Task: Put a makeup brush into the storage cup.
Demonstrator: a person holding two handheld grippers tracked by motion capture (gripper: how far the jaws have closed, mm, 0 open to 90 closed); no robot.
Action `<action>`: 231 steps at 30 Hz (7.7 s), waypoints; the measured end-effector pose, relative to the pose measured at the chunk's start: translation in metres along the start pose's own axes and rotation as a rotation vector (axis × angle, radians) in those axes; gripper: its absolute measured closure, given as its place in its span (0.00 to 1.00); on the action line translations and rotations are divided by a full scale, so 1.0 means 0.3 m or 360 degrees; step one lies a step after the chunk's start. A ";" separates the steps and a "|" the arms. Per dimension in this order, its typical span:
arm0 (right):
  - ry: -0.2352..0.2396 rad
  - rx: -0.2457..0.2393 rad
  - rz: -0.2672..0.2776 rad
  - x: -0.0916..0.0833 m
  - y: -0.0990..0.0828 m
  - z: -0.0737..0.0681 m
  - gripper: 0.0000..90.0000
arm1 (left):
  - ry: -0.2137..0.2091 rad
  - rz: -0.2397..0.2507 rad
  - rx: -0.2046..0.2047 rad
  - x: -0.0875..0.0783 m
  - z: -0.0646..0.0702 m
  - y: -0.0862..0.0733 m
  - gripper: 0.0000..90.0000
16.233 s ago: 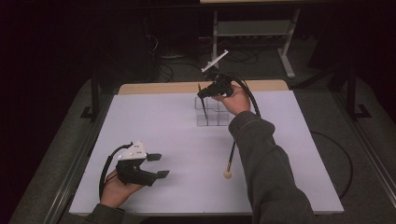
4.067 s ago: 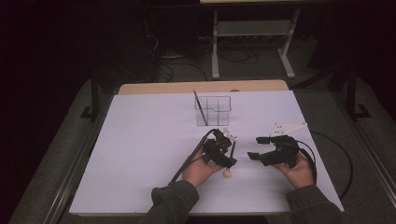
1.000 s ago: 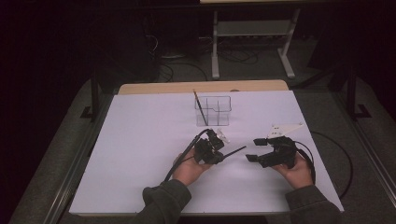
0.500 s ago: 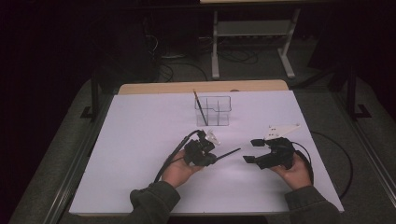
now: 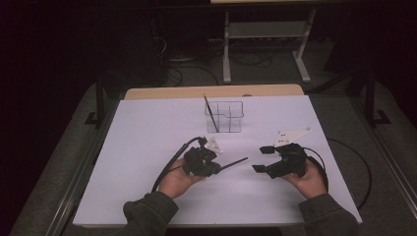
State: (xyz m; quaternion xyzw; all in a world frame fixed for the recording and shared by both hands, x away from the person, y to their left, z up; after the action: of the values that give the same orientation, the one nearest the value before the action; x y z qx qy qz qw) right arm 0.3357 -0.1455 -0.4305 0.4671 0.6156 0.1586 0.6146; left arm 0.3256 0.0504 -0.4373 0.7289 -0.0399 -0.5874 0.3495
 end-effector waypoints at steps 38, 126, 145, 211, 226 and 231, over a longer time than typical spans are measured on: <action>0.0141 -0.0256 -0.0229 0.050 0.163 -0.112 0.29 | -0.0118 0.0075 0.0170 -0.145 0.028 -0.041 0.93; 0.0724 -0.0501 -0.0551 0.233 0.171 -0.258 0.89 | -0.0257 0.0075 0.0418 -0.165 0.104 -0.025 0.93; 0.0751 -0.0503 -0.0553 0.233 0.160 -0.258 0.92 | -0.0314 0.0078 0.0419 -0.172 0.099 -0.032 0.86; 0.0703 -0.0556 -0.0562 0.234 0.186 -0.269 0.82 | -0.0284 0.0026 0.0441 -0.193 0.073 -0.061 0.92; 0.0737 -0.0531 -0.0616 0.253 0.180 -0.278 0.91 | -0.0291 0.0009 0.0453 -0.179 0.087 -0.053 0.89; 0.0726 -0.0528 -0.0610 0.250 0.179 -0.275 0.91 | -0.0294 0.0004 0.0433 -0.187 0.080 -0.057 0.78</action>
State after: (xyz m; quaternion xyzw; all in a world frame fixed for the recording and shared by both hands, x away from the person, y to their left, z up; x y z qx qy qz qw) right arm 0.2958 -0.0288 -0.4188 0.1891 0.7797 0.2386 0.5472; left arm 0.2813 0.0785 -0.4018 0.7122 -0.1520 -0.6407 0.2433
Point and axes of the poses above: each handheld gripper's, and its own axes: x roughly forward along the jaws, y roughly out of its top, z roughly to its right, the point moved 7 cm from there along x, roughly forward along the jaws, and after that the axes turned 8 degrees about y, right-handed, at the moved point
